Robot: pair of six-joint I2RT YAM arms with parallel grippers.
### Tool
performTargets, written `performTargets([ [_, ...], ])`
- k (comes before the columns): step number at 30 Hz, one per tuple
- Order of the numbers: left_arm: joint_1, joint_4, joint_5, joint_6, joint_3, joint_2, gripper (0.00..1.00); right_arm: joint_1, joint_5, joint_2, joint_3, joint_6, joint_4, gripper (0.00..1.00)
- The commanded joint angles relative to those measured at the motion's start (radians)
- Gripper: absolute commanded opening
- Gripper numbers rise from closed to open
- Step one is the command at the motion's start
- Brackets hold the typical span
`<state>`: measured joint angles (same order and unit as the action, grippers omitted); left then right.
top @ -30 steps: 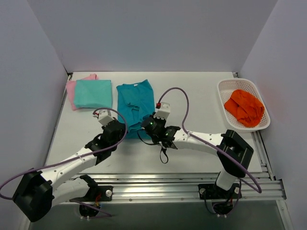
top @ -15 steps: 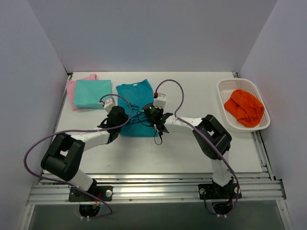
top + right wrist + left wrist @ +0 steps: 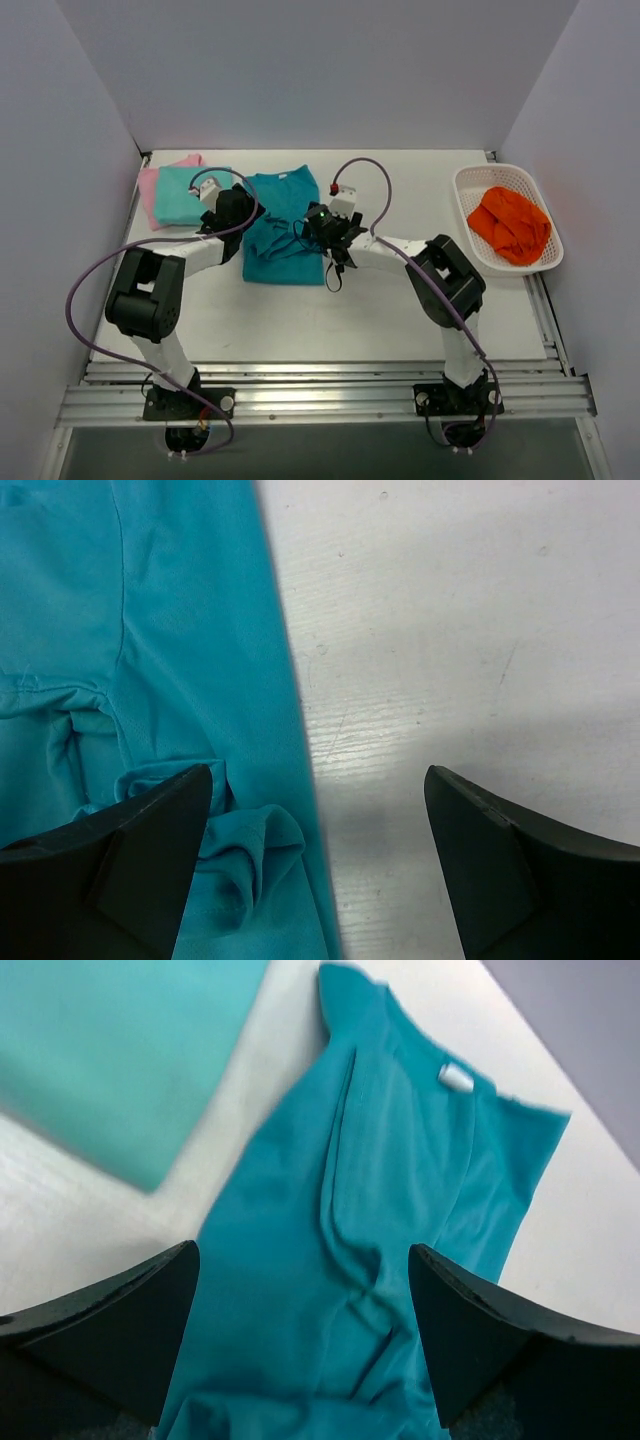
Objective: Fold and stack the t-shirts
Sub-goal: Fold the folded rectangular tshirt in 1/3 of the way
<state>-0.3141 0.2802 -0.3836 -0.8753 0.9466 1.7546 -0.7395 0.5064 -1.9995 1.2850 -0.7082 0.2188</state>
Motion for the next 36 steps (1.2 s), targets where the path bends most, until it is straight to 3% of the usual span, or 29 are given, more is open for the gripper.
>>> performTargets([
  [1, 0.073, -0.064, 0.046, 0.032, 0.215, 0.068, 0.94, -0.001, 0.092, 0.117, 0.02, 0.009, -0.033, 0.83],
  [5, 0.102, -0.151, 0.06, 0.044, 0.294, 0.08, 0.94, -0.001, 0.15, 0.201, 0.02, 0.03, -0.078, 0.83],
  [9, 0.096, -0.015, 0.061, 0.032, 0.095, -0.067, 0.94, -0.009, 0.051, 0.289, -0.059, 0.043, -0.018, 0.8],
  [13, 0.096, 0.004, 0.075, 0.015, -0.037, -0.168, 0.94, -0.095, -0.055, 0.294, -0.101, 0.01, 0.028, 0.72],
  [16, 0.096, 0.008, 0.077, 0.021, -0.109, -0.233, 0.94, -0.145, -0.068, 0.236, -0.082, -0.007, 0.031, 0.3],
  [17, 0.098, 0.013, 0.074, 0.021, -0.126, -0.265, 0.94, -0.159, -0.087, 0.214, -0.066, -0.011, 0.031, 0.04],
  [18, 0.096, 0.016, 0.072, 0.024, -0.155, -0.282, 0.94, -0.162, -0.098, 0.194, -0.059, -0.019, 0.028, 0.0],
  [24, 0.101, 0.014, 0.069, 0.073, -0.197, -0.343, 0.94, -0.169, -0.164, 0.065, -0.055, -0.082, 0.07, 0.0],
  [36, 0.107, 0.074, 0.097, 0.079, -0.21, -0.291, 0.94, -0.143, -0.177, -0.085, 0.023, -0.093, 0.045, 0.0],
])
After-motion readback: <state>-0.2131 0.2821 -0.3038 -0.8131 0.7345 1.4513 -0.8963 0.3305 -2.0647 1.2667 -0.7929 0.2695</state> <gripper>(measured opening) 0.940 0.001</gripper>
